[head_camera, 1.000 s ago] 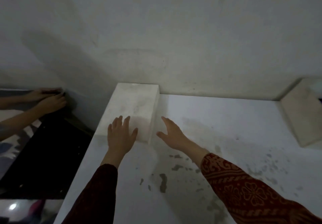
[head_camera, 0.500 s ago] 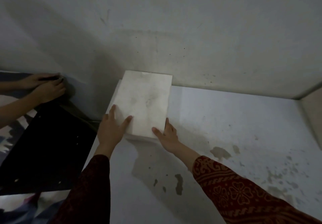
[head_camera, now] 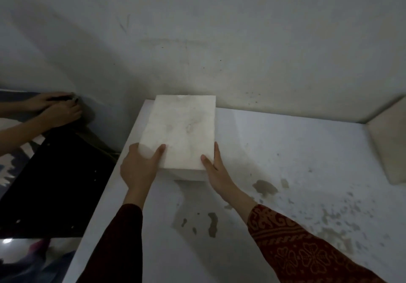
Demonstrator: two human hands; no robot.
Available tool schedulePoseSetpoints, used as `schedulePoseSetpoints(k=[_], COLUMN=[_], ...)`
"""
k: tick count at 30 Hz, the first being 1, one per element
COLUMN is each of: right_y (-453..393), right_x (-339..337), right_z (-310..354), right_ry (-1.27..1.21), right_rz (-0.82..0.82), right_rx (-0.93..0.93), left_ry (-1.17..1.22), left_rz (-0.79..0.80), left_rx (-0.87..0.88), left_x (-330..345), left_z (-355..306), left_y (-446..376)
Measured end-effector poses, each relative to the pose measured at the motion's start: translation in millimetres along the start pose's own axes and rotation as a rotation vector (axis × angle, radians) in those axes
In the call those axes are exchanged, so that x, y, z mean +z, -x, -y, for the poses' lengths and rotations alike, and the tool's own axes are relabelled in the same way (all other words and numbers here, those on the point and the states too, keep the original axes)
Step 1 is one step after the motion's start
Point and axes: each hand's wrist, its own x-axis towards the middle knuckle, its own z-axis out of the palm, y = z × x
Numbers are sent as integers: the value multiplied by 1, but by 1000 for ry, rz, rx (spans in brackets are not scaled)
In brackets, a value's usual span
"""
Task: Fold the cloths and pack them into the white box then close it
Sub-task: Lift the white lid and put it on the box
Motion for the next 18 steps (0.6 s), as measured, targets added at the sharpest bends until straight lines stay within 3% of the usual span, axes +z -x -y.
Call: schedulePoseSetpoints(k=[7, 18], right_y=[64, 178], right_x=[-84, -259], right_z=[6, 5], right_ry=[-52, -40], right_rz=[-93, -307], right_rx=[-71, -210], left_ry=[214, 482], left_rz=[-1, 127], left_rx=[34, 171], left_x=[16, 68], left_z=[-33, -147], left_y=[83, 240])
